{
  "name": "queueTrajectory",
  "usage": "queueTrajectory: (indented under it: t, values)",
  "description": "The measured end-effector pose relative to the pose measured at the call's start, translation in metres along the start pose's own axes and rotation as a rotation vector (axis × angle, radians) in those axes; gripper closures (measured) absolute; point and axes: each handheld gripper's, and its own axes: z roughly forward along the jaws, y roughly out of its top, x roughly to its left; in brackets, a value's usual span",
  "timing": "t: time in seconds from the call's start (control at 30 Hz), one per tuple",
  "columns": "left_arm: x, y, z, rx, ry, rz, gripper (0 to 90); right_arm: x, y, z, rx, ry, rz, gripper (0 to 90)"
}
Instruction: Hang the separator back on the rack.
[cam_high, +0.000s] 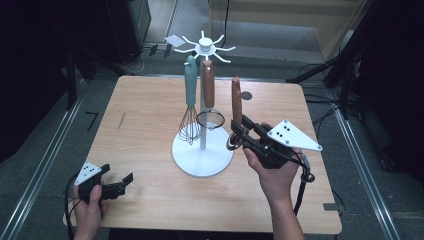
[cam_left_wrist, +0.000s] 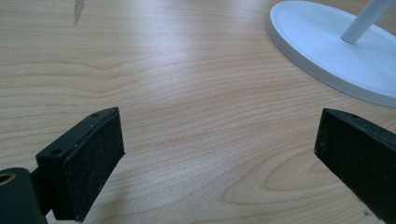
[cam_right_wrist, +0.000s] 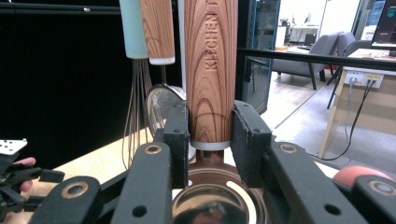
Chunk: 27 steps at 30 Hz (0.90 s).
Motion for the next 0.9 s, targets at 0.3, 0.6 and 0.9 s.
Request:
queueTrajectory:
  t: [0.3,0.6,0.9]
  values:
    - [-0.001,0.0,0.0,0.001,0.002,0.001,1.7,0.001,0.005,0.002,-0.011,-0.005,0.004,70.9]
    - [-0.001,0.0,0.001,0.003,0.004,0.001,1.7,0.0,0.01,0.003,-0.03,-0.016,0.01,70.8]
    - [-0.001,0.0,0.001,0.002,0.002,0.0,1.7,0.004,0.021,0.008,-0.07,-0.012,0.004,70.8]
